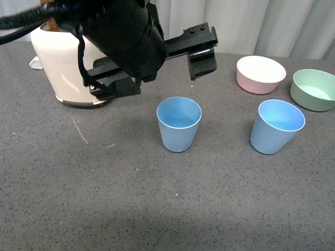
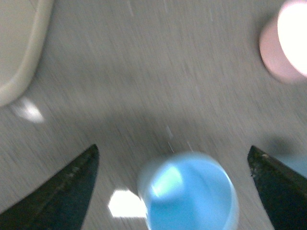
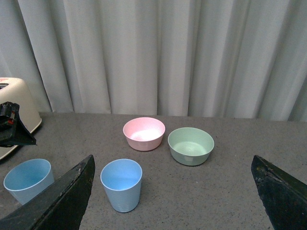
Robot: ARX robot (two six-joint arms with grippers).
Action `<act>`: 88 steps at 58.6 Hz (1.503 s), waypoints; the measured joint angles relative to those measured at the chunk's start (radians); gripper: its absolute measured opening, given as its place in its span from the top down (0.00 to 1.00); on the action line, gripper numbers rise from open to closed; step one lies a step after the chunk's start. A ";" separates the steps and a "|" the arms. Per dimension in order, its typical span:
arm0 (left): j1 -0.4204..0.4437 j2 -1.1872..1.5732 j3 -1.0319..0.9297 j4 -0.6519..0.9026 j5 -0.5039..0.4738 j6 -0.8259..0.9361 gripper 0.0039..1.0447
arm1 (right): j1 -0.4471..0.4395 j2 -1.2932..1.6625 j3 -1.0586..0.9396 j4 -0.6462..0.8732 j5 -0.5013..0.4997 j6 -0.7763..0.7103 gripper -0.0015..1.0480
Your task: Stack blue cups with both arms
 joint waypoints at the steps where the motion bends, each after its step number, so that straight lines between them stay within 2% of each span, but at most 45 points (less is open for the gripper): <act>1: 0.000 0.000 -0.044 0.114 -0.069 0.038 0.15 | 0.000 0.000 0.000 0.000 0.000 0.000 0.09; 5: 0.015 -0.016 -0.209 0.449 -0.198 0.207 0.26 | 0.000 0.000 0.000 0.000 -0.001 0.000 0.09; 11: 0.066 -0.095 -0.429 0.872 -0.204 0.372 0.41 | 0.000 0.000 0.000 0.000 0.002 0.000 0.09; 15: 0.117 -0.220 -0.550 1.053 -0.173 0.436 0.55 | 0.000 0.000 0.000 0.000 0.001 0.000 0.09; 19: 0.156 -0.315 -0.634 1.094 -0.143 0.462 0.67 | 0.000 0.000 0.000 0.000 0.000 0.000 0.09; 20: 0.161 -0.326 -0.647 1.096 -0.139 0.464 0.69 | 0.000 0.000 0.000 0.000 0.000 0.000 0.09; 24: 0.205 -0.393 -0.758 1.098 -0.097 0.481 0.86 | 0.000 0.000 0.000 0.000 -0.001 0.000 0.09; 28: 0.231 -0.438 -0.819 1.095 -0.067 0.484 0.97 | 0.000 0.000 0.000 0.000 0.000 0.000 0.09; 44: 0.336 -0.713 -1.003 1.009 0.033 0.496 0.97 | 0.000 0.000 0.000 0.000 0.000 0.000 0.09; 66: 0.406 -1.007 -1.103 0.819 0.105 0.499 0.97 | 0.000 0.000 0.000 0.000 0.000 0.000 0.09; 69: 0.463 -1.075 -1.118 0.764 0.177 0.499 0.97 | 0.000 0.000 0.000 0.000 0.000 0.000 0.09; 74: 0.488 -1.137 -1.128 0.715 0.181 0.499 0.97 | 0.000 0.000 0.000 0.000 0.001 0.000 0.09; 88: 0.491 -1.312 -1.137 0.564 0.190 0.499 0.97 | 0.000 0.000 0.000 0.000 0.000 0.000 0.09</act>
